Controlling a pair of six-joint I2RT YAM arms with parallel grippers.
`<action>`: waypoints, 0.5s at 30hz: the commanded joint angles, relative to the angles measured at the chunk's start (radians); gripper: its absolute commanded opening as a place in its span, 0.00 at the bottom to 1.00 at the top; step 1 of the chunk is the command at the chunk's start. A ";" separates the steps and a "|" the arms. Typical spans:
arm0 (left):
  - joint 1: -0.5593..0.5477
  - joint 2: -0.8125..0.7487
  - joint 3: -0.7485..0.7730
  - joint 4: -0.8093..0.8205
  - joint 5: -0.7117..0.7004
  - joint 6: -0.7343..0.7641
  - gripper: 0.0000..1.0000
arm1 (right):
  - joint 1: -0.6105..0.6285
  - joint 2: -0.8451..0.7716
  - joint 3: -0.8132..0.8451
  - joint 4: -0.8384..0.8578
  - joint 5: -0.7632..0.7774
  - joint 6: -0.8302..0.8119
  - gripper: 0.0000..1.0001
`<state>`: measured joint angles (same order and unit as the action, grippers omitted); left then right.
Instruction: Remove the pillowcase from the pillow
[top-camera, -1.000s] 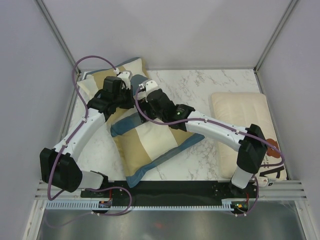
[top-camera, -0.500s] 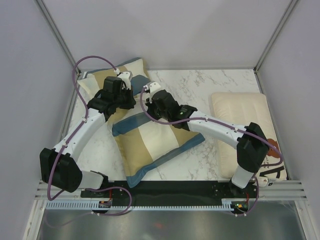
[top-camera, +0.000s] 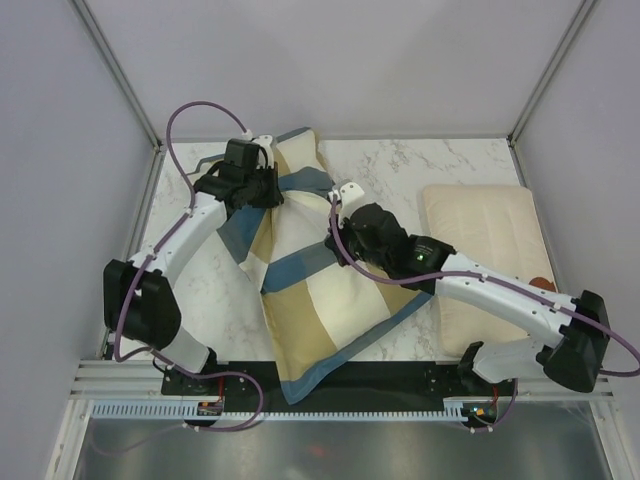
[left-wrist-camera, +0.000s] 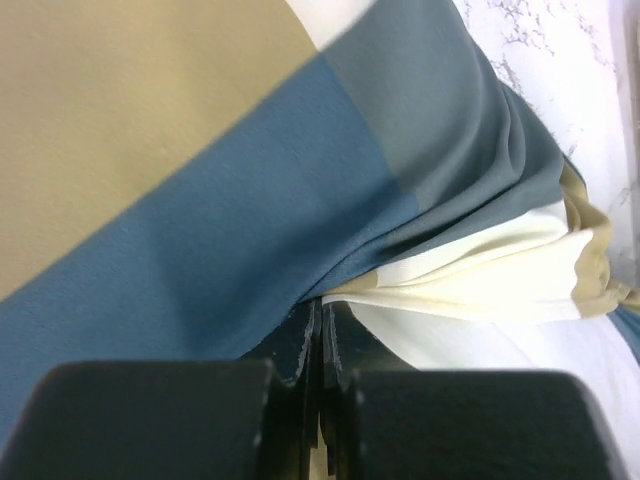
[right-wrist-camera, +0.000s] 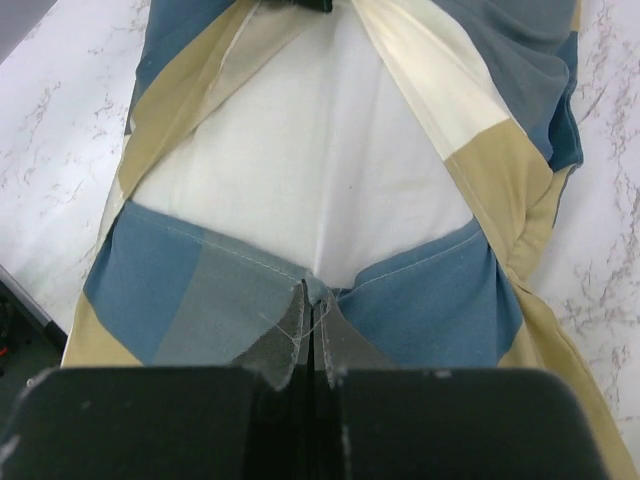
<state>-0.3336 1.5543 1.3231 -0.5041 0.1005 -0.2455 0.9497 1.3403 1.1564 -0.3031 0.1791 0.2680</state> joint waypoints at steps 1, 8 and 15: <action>0.025 0.053 0.099 0.041 -0.097 -0.029 0.02 | 0.049 -0.134 -0.040 -0.069 0.016 0.048 0.00; 0.044 0.142 0.166 0.041 -0.139 -0.041 0.02 | 0.110 -0.271 -0.103 -0.182 0.088 0.117 0.00; 0.053 0.199 0.199 0.047 -0.125 -0.069 0.02 | 0.164 -0.336 -0.132 -0.243 0.043 0.165 0.00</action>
<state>-0.3386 1.7130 1.4696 -0.5549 0.1280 -0.2943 1.0668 1.0744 1.0203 -0.4709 0.2871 0.3809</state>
